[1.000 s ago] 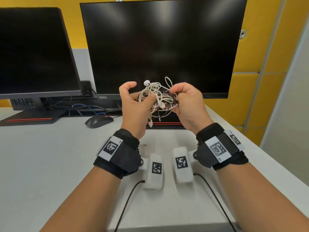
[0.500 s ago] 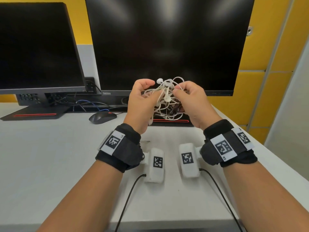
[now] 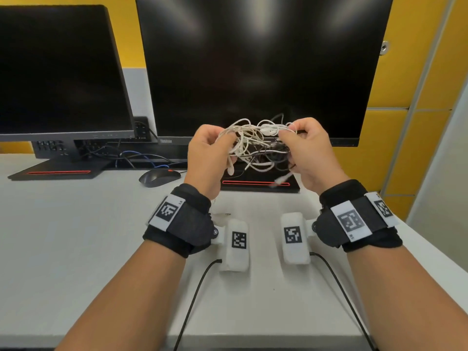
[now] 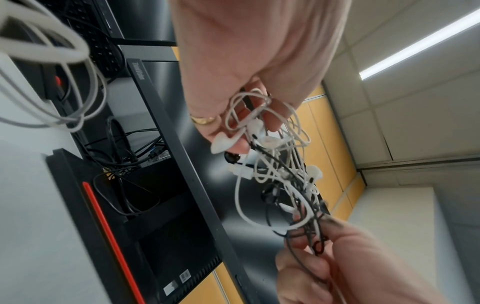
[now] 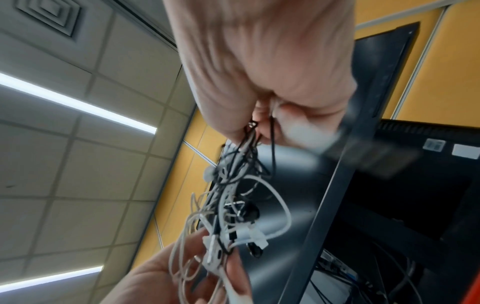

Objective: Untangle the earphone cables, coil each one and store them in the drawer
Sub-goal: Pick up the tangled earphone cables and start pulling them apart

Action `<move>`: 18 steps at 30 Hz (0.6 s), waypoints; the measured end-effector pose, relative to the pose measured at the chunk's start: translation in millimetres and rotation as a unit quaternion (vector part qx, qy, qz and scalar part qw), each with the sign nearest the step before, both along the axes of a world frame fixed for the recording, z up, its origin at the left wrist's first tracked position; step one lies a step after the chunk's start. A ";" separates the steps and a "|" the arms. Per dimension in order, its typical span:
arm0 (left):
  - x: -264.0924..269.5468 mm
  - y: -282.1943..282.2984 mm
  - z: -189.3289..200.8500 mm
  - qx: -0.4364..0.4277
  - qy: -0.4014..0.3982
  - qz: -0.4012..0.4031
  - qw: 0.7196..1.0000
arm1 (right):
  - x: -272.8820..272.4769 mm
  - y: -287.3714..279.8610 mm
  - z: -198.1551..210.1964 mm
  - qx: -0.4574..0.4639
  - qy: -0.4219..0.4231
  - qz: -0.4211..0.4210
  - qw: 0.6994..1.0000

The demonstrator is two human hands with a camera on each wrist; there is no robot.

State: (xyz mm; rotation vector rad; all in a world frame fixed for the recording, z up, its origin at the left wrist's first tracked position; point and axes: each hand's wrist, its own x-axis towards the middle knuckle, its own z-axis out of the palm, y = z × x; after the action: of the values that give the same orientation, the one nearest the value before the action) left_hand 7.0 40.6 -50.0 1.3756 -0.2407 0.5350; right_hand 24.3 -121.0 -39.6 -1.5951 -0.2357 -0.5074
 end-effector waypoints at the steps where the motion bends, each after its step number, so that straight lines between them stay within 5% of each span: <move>1: -0.2 0.1 0.2 -0.017 0.006 -0.005 1.000 | 0.8 -0.8 -0.5 -0.003 0.006 -0.010 1.000; 7: -0.5 -4.9 0.8 -0.013 0.054 -0.049 0.997 | -3.9 3.2 8.0 0.054 0.098 0.026 0.993; 11: -3.8 -7.4 4.4 -0.046 0.070 -0.113 0.990 | -9.2 2.5 5.1 0.061 0.069 0.109 0.990; 18: -8.1 -6.6 3.1 -0.046 0.062 -0.170 0.982 | -10.4 3.8 -2.0 -0.059 0.031 0.088 0.994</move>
State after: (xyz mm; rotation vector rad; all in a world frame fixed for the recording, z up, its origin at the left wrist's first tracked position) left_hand -1.1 34.0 -46.9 1.2404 -0.3369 0.1729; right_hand 13.9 -117.2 -41.5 -1.6837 -0.3613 -0.3124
